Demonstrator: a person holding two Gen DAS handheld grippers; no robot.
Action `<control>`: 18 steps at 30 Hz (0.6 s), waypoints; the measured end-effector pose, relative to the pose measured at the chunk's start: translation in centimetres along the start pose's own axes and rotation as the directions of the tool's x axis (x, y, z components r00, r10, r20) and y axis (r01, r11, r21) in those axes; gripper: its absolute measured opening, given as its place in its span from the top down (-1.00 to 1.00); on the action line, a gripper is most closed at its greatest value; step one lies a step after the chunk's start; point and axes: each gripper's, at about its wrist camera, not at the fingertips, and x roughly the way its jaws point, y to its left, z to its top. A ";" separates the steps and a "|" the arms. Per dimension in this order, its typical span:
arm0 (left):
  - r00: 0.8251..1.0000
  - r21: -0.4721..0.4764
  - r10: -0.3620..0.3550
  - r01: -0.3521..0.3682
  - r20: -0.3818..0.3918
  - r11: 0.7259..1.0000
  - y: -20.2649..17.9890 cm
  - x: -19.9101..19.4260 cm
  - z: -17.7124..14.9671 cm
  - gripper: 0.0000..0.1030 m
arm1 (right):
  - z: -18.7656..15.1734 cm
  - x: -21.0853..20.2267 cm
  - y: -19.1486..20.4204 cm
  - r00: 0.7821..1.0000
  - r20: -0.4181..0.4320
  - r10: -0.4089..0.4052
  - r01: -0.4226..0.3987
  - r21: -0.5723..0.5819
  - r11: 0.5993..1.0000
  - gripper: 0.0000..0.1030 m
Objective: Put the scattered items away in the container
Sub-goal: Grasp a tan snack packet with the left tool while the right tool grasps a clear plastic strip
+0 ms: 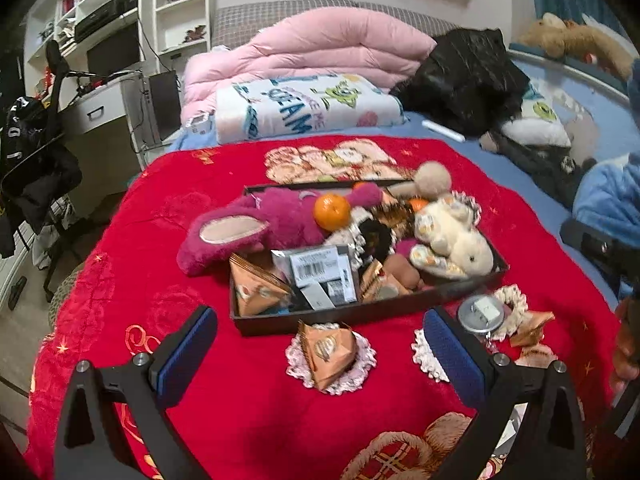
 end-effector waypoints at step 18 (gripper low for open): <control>0.989 -0.035 0.058 -0.064 -0.139 0.997 0.5 6.9 -2.2 -1.00 | -3.6 6.7 -1.8 0.956 -0.252 0.151 -0.107 0.183 0.977 -0.46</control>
